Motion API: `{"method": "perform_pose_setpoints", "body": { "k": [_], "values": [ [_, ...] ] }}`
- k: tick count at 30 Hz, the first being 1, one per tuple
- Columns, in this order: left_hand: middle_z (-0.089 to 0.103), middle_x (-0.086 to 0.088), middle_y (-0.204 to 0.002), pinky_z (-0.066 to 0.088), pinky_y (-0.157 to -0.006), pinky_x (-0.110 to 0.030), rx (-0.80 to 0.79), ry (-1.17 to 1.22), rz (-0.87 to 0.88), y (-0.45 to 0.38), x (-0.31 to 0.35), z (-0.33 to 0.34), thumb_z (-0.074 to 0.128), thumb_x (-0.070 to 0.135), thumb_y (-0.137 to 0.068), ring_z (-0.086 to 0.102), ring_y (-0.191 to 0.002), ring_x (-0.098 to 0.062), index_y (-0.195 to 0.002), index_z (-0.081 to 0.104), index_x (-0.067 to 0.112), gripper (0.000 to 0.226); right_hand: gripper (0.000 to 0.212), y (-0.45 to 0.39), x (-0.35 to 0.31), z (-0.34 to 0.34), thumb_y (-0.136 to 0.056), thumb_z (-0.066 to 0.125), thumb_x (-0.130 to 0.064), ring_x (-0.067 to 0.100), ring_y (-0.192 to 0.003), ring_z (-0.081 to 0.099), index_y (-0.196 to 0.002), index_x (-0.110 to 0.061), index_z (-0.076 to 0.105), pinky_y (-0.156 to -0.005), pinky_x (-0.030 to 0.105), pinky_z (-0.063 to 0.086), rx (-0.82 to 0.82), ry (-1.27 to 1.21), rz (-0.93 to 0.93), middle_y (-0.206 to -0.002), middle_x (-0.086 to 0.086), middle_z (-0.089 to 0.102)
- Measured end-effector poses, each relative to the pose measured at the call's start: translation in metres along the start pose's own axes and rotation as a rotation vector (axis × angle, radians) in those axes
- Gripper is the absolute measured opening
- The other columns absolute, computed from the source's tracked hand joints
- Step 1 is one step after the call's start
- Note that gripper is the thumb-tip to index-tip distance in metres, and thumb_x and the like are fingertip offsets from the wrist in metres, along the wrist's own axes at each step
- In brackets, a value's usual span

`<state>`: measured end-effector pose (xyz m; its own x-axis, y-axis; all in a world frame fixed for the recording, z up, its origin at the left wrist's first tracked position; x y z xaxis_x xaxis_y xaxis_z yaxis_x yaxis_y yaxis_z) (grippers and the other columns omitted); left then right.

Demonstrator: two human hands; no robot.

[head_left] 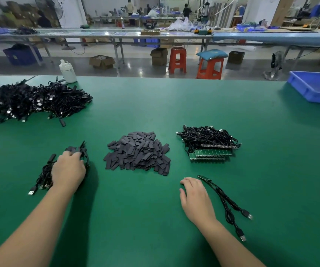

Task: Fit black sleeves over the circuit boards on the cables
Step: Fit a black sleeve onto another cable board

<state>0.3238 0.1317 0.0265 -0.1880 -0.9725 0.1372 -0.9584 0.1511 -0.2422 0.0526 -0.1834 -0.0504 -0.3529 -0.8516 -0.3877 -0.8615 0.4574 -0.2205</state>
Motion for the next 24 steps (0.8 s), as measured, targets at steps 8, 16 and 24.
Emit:
{"method": "perform_pose_setpoints", "body": {
  "k": [8,16,24],
  "values": [
    [0.055,-0.01,-0.135,0.041,-0.108,-0.042,0.009,0.41,0.281,0.071,0.131,0.016,0.058,0.021,-0.094,0.05,-0.123,-0.026,-0.132,0.06,0.011,0.039,0.033,0.001,-0.001,-0.001,-0.104,0.042,-0.036,0.007,-0.129,0.042,-0.13,-0.021,0.056,-0.109,0.025,0.035,-0.015,-0.023,0.005,-0.131,-0.011,0.053],
    [0.06,0.003,-0.102,0.046,-0.069,-0.032,-0.161,0.456,0.36,0.164,0.201,0.053,0.046,0.018,-0.097,0.062,-0.08,-0.022,-0.132,0.055,0.026,0.038,0.026,0.004,0.001,-0.014,-0.106,0.038,-0.027,0.016,-0.089,0.049,-0.091,-0.014,0.055,-0.077,0.029,0.041,0.08,-0.07,0.064,-0.092,-0.005,0.053],
    [0.049,0.005,-0.111,0.045,-0.064,-0.03,-0.165,0.554,0.278,0.16,0.19,0.06,0.052,0.011,-0.093,0.057,-0.069,-0.021,-0.134,0.055,0.022,0.042,0.029,0.001,-0.001,-0.009,-0.101,0.048,-0.026,0.011,-0.118,0.045,-0.13,-0.021,0.05,-0.102,0.024,0.038,-0.052,-0.014,0.056,-0.122,-0.008,0.052]
  ]
}}
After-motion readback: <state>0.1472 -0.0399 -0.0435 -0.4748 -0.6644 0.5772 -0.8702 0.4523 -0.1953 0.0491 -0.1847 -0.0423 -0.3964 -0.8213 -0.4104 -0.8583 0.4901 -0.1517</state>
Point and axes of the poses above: each hand's wrist, its own y-axis away from the middle knuckle, its own z-axis out of the palm, x = y × z, the point moved 7 cm from there along -y, towards the middle knuckle
